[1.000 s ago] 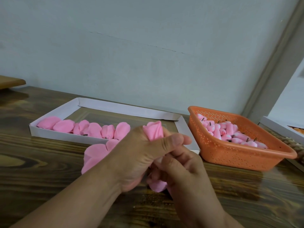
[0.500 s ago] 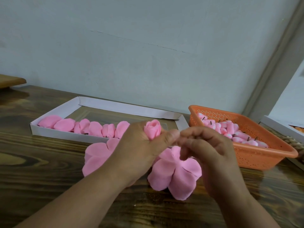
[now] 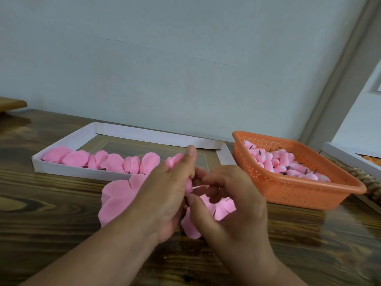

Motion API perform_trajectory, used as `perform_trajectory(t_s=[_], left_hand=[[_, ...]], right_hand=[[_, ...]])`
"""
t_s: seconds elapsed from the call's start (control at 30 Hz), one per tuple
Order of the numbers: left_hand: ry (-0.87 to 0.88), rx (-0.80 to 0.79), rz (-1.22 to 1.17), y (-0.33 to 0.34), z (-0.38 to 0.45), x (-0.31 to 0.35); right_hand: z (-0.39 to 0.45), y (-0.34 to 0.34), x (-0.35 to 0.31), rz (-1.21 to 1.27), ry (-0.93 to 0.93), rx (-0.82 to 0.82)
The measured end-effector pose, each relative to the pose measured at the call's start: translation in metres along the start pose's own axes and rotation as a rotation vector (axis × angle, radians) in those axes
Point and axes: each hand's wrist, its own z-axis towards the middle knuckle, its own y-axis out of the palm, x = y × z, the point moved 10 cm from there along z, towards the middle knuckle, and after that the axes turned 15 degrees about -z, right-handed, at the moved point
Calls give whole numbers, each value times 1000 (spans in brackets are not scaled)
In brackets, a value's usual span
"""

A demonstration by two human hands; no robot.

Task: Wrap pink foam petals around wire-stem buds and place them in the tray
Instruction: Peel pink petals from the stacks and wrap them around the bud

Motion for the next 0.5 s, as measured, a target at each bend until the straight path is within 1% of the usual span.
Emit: perform_trajectory(t_s=[0.07,0.17,0.27,0.37,0.43,0.5], left_hand=[[-43,-11,-59,3,-2,-3],[-62,14,-104,0,-1,-7],[-127,-26,-109,2,-1,-17],[-116,-47,-138,7,-4,-17],[-119,-53,-128,7,-5,-18],[-127,-95,-140,11,-5,-19]], right_hand=[[-2,5,-1,-64,-4,0],[-4,15,2,-61,33,-18],[-5,15,4,-34,67,29],[-6,11,5,-24,107,68],[-6,11,6,51,158,69],[-6,14,15,190,283,36]])
